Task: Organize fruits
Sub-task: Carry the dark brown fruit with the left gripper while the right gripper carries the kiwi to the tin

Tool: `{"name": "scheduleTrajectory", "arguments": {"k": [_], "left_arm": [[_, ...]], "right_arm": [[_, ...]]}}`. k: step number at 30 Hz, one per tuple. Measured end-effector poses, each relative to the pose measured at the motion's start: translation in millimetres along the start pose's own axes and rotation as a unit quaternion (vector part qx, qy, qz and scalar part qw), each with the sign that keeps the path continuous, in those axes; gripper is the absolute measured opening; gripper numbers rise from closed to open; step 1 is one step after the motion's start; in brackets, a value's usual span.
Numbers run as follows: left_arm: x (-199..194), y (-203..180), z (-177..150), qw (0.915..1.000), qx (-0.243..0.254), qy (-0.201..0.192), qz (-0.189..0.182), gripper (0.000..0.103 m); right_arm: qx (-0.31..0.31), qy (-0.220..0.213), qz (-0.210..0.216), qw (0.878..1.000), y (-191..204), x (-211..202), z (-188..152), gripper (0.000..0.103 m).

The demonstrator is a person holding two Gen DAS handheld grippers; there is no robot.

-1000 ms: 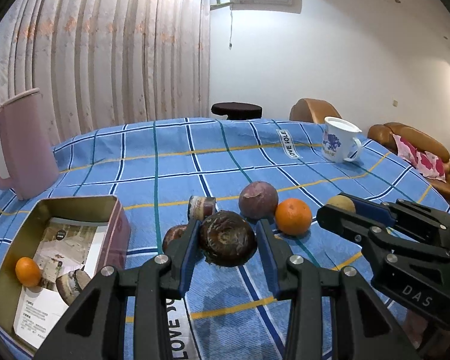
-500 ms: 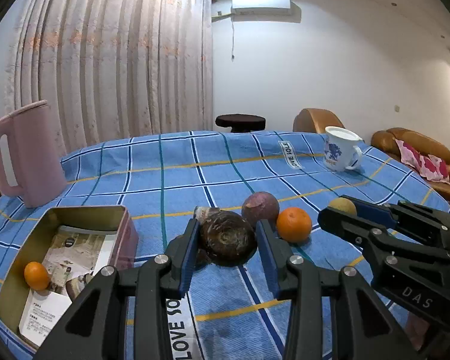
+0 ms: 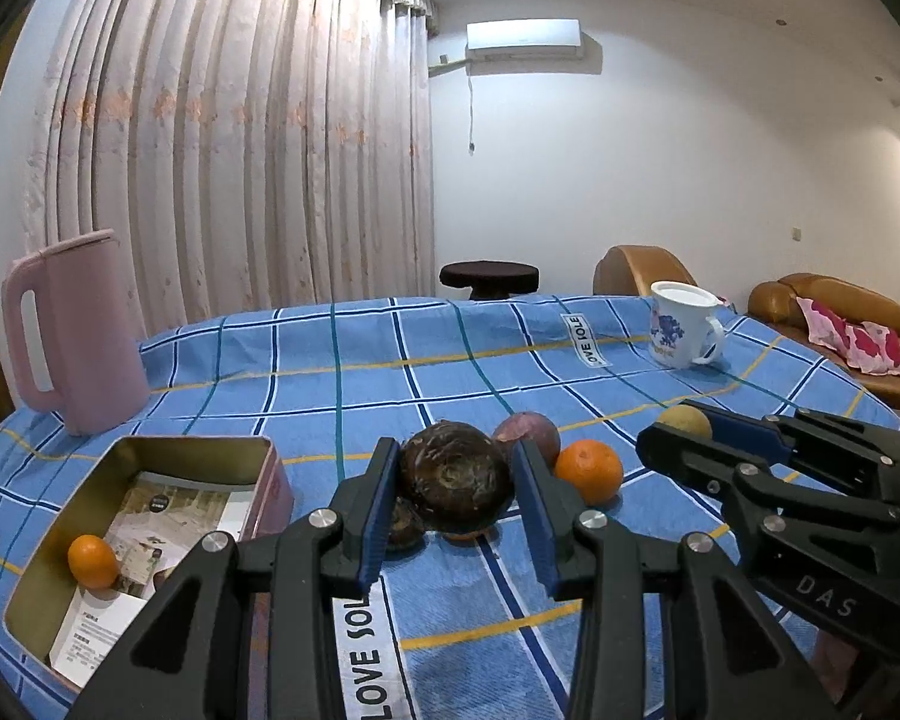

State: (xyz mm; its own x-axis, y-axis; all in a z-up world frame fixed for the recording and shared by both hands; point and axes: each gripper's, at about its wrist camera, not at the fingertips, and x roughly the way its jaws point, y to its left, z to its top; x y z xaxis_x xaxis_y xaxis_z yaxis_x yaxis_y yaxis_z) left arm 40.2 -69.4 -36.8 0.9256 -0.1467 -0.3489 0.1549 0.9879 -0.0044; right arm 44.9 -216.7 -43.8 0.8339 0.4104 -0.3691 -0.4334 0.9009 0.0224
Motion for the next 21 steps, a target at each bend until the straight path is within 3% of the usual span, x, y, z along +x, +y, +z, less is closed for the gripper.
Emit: {"name": "scheduleTrajectory", "arguments": {"k": [8,21], "left_arm": [[-4.9,10.2,-0.6,0.9999,-0.012,-0.002,0.009,0.041],[-14.8,41.7,-3.3,0.9989,-0.034,0.011,0.03,0.041]], "right_arm": [[-0.013,-0.009,-0.004,1.0,5.7,-2.5,1.0,0.028],[-0.038,-0.007,0.027,0.999,34.9,5.3,10.9,0.028]]}}
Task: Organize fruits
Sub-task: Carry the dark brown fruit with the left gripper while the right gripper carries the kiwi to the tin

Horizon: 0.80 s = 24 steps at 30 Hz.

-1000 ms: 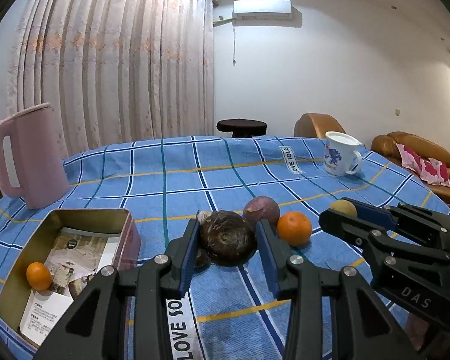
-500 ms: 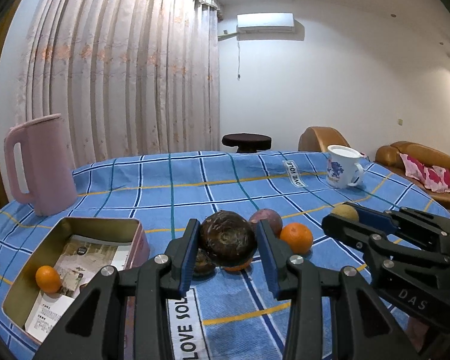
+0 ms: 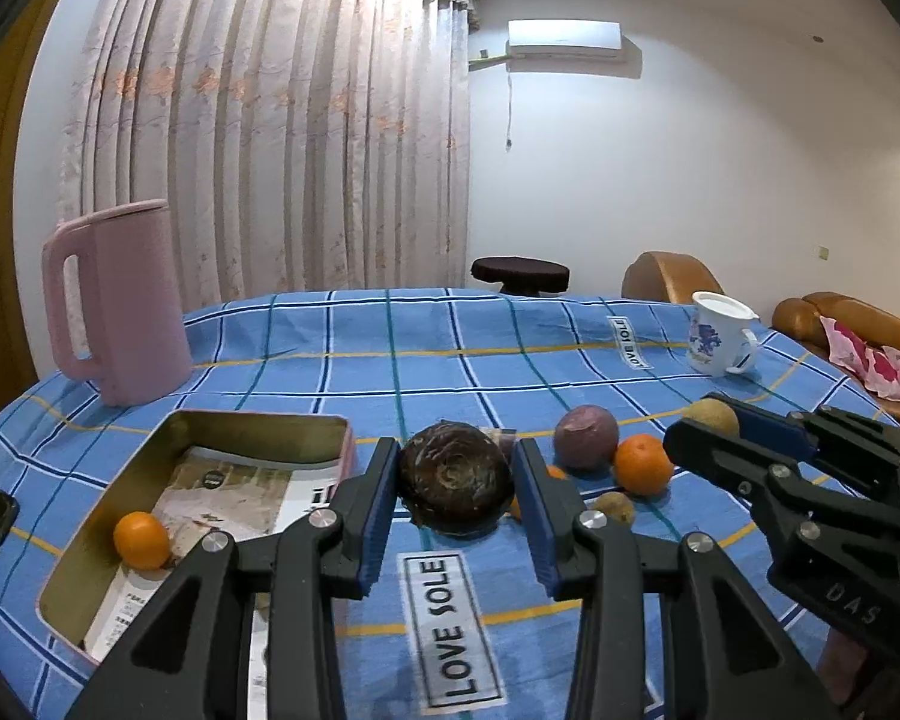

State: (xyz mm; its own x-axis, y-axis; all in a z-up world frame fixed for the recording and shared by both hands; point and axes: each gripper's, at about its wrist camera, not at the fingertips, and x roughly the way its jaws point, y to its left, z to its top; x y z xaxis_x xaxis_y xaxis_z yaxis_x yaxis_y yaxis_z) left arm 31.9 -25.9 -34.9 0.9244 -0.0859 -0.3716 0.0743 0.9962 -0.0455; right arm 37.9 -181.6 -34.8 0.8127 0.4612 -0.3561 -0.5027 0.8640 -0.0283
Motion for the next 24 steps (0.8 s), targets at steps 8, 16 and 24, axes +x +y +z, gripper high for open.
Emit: {"name": "scheduleTrajectory", "arguments": {"k": [8,16,24], "left_arm": [[-10.1,32.3,4.8,0.9994,-0.016,0.013,0.027,0.041],[-16.9,74.0,3.0,0.9967,-0.036,0.03,0.066,0.041],[-18.6,113.3,-3.4,0.9922,-0.053,0.049,0.101,0.041]], "right_arm": [[-0.006,-0.005,0.047,0.999,24.4,9.5,21.8,0.028],[-0.034,0.002,0.096,0.995,64.9,31.3,36.8,0.028],[-0.055,0.026,0.145,0.988,106.3,55.4,33.8,0.028]]}}
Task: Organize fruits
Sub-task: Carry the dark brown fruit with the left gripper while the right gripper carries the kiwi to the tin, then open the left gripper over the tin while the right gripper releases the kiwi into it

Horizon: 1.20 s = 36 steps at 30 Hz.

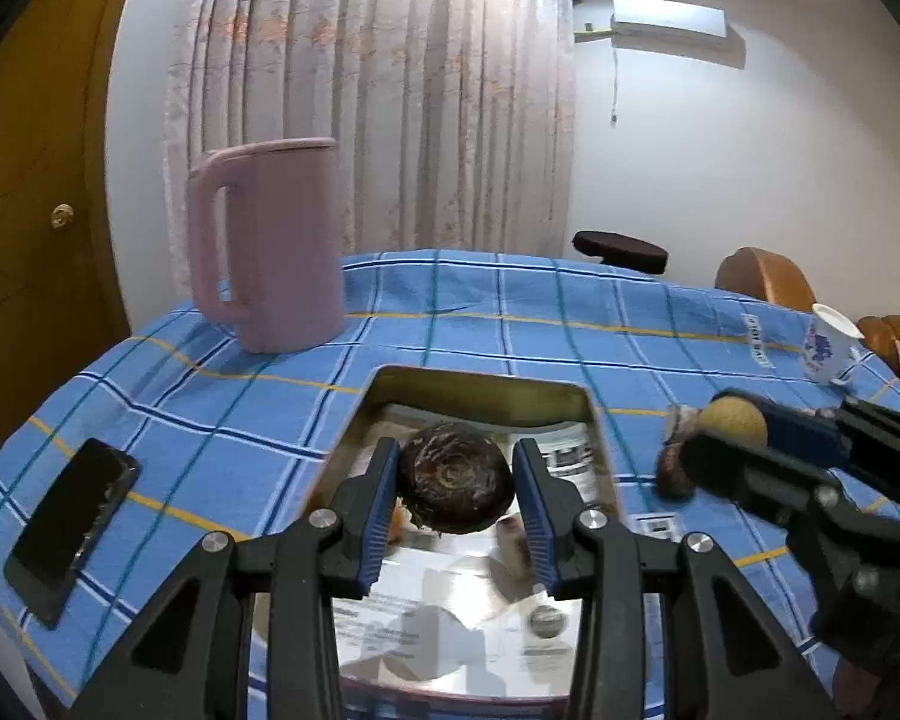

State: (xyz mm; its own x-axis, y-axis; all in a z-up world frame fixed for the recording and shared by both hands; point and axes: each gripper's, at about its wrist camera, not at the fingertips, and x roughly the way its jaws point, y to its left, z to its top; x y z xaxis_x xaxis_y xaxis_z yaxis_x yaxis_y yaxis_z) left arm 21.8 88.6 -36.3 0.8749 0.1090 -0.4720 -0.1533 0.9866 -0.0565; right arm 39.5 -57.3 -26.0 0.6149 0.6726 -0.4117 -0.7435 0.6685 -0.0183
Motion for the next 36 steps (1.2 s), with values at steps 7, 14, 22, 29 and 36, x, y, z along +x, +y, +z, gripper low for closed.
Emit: {"name": "scheduleTrajectory", "arguments": {"k": [7,14,22,29,36], "left_arm": [[4.4,21.9,-4.4,0.9998,-0.011,0.013,0.011,0.041],[15.7,22.9,-11.3,0.999,-0.006,0.041,0.017,0.041],[19.5,26.0,-17.9,0.998,-0.002,0.059,0.022,0.041],[19.0,27.7,-22.2,0.997,-0.001,0.067,0.038,0.043],[3.6,4.0,-11.2,0.9988,0.011,0.041,0.023,0.057]], "right_arm": [[-0.008,0.028,0.031,0.999,19.9,23.0,-9.5,0.028],[-0.009,0.051,0.043,0.998,27.2,39.7,-18.7,0.028],[-0.014,0.077,0.047,0.996,30.1,50.9,-21.6,0.028],[-0.008,0.078,0.045,0.996,28.0,50.2,-22.7,0.048],[0.002,0.038,-0.004,0.999,-1.6,9.7,-23.1,0.064]]}}
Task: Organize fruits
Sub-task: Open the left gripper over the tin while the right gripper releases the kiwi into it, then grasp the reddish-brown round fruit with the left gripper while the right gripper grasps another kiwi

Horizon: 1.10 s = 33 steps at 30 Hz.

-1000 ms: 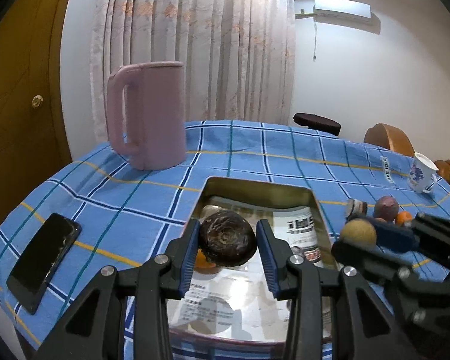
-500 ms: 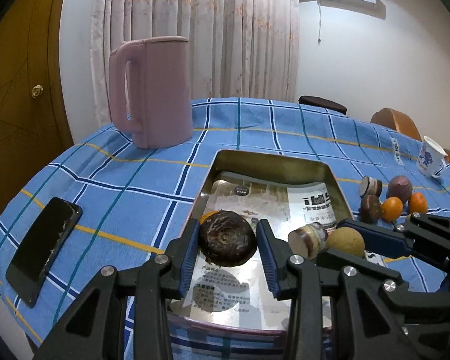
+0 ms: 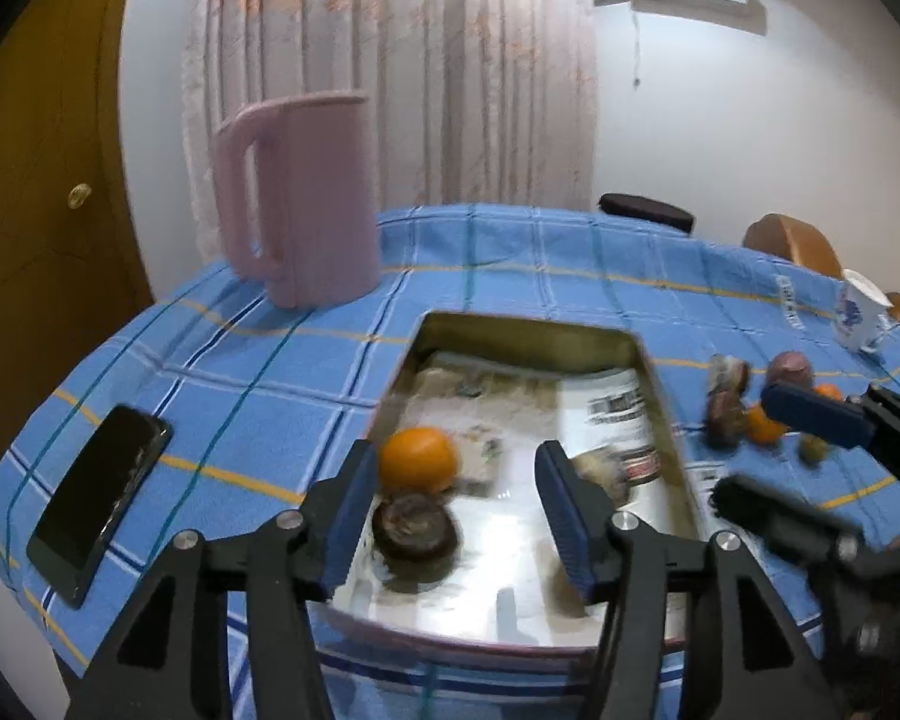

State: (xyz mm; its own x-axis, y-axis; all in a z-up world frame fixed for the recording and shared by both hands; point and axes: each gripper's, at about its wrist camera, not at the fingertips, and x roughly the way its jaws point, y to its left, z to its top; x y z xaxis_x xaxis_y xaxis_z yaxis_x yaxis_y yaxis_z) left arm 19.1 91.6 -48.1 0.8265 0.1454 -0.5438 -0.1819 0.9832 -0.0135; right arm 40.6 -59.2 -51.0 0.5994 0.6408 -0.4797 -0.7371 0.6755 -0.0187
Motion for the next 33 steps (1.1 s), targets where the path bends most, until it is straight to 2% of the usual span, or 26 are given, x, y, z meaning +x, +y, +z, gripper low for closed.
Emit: {"name": "scheduleTrajectory", "arguments": {"k": [3,7,10,11,14,17,25,27,30,33], "left_arm": [[-2.7,-21.9,4.4,0.9997,0.009,-0.008,-0.023,0.057],[1.7,-56.8,7.4,0.9976,0.032,0.003,-0.061,0.057],[6.5,-81.2,11.2,0.9956,0.052,0.008,-0.078,0.057],[9.7,-89.8,13.7,0.995,0.058,0.009,-0.08,0.057],[18.1,-102.7,17.6,0.9944,0.065,0.011,-0.083,0.057],[28.6,-110.4,18.7,0.9936,0.072,0.02,-0.085,0.057],[39.9,-121.0,12.9,0.9915,0.081,0.04,-0.094,0.057],[40.8,-122.5,13.5,0.9909,0.084,0.04,-0.097,0.057],[44.0,-124.8,15.1,0.9898,0.088,0.044,-0.103,0.057],[48.8,-129.9,16.6,0.9885,0.092,0.049,-0.11,0.057]], "right_arm": [[0.02,0.006,-0.05,0.999,-31.6,-17.7,-6.3,0.064],[0.065,0.024,-0.124,0.99,-79.2,-32.6,-18.6,0.064],[0.093,0.048,-0.156,0.982,-106.8,-34.4,-29.3,0.055],[0.103,0.06,-0.161,0.98,-115.0,-32.1,-32.9,0.05],[0.12,0.074,-0.149,0.979,-125.3,-27.2,-36.1,0.046],[0.117,0.085,-0.142,0.979,-126.6,-21.5,-35.7,0.043],[0.122,0.156,-0.127,0.972,-133.1,2.4,-47.5,0.038],[0.122,0.157,-0.121,0.973,-132.9,2.5,-48.6,0.029],[0.128,0.145,-0.13,0.972,-134.5,-2.9,-48.8,0.029],[0.13,0.104,-0.149,0.975,-133.4,-20.0,-46.4,0.029]]}}
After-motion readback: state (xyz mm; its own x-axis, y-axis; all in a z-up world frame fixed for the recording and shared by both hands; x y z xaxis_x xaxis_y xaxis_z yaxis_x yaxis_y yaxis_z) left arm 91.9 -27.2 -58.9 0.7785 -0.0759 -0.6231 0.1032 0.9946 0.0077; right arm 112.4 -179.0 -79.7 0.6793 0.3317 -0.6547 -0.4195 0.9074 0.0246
